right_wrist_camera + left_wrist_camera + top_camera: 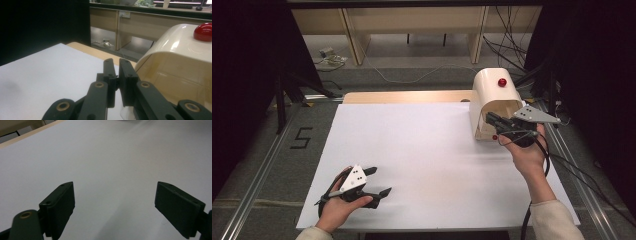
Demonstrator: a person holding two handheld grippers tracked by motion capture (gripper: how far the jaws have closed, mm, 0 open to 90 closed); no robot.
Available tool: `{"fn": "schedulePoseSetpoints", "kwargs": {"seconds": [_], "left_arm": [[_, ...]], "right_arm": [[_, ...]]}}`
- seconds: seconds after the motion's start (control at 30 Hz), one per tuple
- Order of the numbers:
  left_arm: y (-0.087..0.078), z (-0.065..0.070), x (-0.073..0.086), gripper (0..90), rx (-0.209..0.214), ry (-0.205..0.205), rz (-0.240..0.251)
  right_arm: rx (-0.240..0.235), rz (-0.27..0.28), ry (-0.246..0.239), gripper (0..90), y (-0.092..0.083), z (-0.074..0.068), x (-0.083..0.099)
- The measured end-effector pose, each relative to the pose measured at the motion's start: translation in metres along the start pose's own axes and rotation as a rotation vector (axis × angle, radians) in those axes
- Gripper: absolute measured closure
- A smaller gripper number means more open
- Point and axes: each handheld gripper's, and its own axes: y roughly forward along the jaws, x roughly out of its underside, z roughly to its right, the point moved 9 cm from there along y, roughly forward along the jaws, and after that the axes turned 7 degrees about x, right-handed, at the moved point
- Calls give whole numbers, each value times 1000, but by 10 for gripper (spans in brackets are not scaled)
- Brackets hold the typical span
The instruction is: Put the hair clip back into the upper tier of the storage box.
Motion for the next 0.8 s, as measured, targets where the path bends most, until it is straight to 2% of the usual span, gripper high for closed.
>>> {"fn": "schedulePoseSetpoints", "kwargs": {"seconds": [0.8], "left_arm": [[0,0,0,162,-2,1,1]], "right_arm": [[44,-3,16,849,-3,15,1]]}}
